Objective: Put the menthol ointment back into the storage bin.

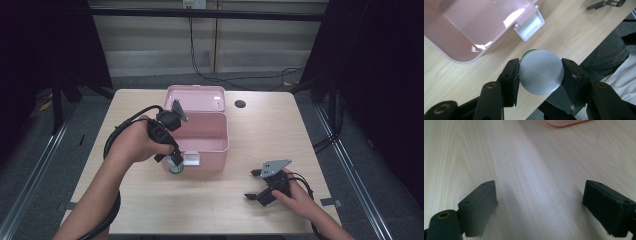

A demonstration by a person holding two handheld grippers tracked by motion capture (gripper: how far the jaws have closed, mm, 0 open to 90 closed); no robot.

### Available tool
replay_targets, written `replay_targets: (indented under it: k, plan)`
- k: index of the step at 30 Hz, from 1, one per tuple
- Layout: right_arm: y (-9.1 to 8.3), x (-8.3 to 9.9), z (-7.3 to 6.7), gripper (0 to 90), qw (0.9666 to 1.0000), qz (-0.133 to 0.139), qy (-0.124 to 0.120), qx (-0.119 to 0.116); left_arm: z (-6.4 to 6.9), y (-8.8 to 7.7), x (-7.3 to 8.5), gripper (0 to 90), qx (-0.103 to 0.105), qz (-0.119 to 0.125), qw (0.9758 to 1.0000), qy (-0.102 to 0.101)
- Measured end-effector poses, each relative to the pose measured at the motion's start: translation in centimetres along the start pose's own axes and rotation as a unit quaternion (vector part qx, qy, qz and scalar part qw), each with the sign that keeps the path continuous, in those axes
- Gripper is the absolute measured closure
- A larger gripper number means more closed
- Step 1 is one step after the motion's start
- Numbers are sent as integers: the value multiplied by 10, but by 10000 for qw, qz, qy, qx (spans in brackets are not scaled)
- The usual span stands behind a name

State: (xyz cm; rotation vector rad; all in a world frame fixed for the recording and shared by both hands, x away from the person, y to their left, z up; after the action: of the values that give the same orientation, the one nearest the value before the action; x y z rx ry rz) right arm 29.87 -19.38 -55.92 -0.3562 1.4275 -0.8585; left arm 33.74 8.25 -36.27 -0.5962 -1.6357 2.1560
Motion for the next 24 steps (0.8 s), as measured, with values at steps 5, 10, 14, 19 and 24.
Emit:
replay_targets:
  k: [5,10,14,19,24]
  plan:
    - [0,0,0,114,10000,0,-4,1,-3,-5,-7,505,-10,43,10000,-66]
    - [0,0,0,114,10000,0,0,0,-5,-13,-13,504,-43,88,9999,-75]
    - [0,0,0,114,10000,0,-4,0,-6,-16,-18,505,-70,115,9998,-132]
    - [0,0,0,114,10000,-9,14,-9,-9,-19,-25,505,-53,107,9998,-187]
    - [0,0,0,114,10000,-8,12,-10,-12,-21,-34,505,-86,142,9994,-288]
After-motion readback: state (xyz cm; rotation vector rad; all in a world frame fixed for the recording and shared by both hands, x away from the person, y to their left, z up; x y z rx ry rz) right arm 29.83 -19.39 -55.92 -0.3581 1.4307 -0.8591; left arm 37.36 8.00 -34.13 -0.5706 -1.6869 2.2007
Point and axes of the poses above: each handheld gripper's, and its own axes: y roughly forward along the jaws, x roughly out of its underside, z roughly to its right, the point moved 7 cm from there along y, roughly forward along the jaws, and after that the axes turned 15 degrees about -y, right-handed, at the moved point
